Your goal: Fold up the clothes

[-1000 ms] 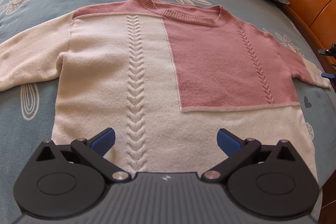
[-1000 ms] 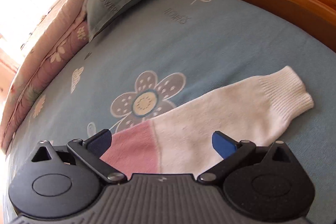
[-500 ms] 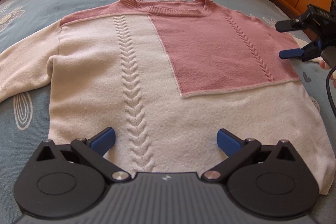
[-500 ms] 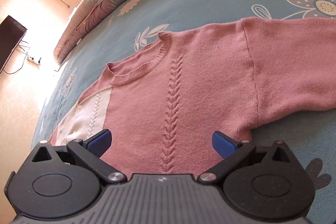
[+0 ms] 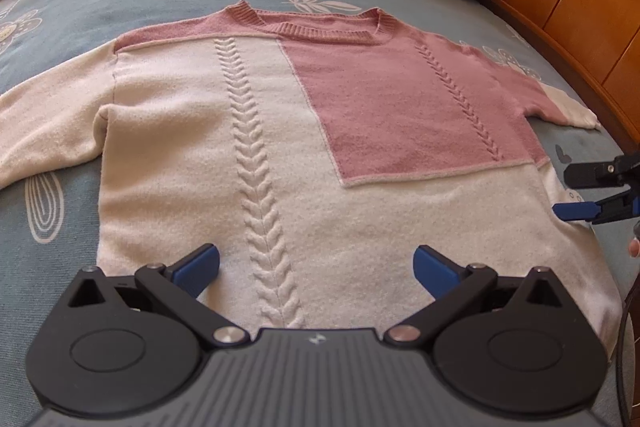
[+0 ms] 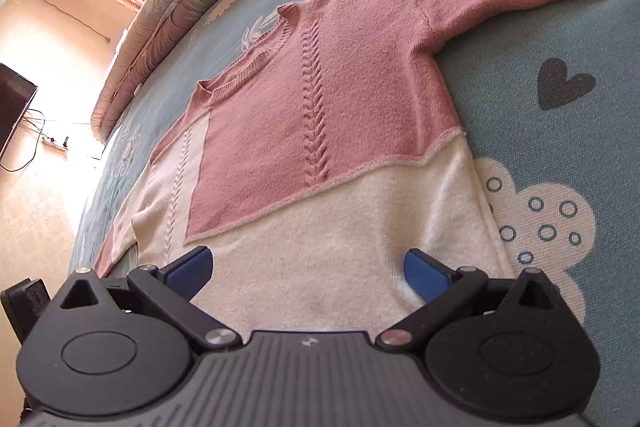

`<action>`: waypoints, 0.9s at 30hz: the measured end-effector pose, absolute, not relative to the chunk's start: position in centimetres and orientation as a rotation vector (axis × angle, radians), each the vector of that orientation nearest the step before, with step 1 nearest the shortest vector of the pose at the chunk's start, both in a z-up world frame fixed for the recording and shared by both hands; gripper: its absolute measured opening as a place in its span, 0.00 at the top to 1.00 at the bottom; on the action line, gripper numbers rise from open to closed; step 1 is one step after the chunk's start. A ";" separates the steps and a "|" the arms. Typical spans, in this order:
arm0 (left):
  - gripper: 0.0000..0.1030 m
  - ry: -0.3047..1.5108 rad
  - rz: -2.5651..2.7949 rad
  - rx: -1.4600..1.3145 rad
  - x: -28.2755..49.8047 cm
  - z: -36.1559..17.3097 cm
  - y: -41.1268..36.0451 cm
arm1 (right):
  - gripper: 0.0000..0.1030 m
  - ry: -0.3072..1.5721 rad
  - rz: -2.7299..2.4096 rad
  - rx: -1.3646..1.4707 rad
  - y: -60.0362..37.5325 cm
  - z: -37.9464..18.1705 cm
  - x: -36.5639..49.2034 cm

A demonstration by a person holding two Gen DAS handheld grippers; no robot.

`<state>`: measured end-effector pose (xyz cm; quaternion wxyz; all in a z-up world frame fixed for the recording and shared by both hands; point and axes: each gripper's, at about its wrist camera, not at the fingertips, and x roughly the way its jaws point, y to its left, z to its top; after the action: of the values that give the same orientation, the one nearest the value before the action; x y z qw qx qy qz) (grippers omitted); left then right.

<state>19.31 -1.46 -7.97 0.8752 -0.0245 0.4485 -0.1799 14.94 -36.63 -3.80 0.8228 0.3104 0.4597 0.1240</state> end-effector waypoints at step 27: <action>0.01 0.944 -0.300 -0.164 31.4 -7.7 6.6 | 0.00 0.852 0.167 0.411 -32.7 -3.9 12.7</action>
<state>31.43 6.58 -7.69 0.8766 -0.0786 0.4525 -0.1437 12.70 -32.67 -3.93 0.8869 0.1975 0.4098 0.0805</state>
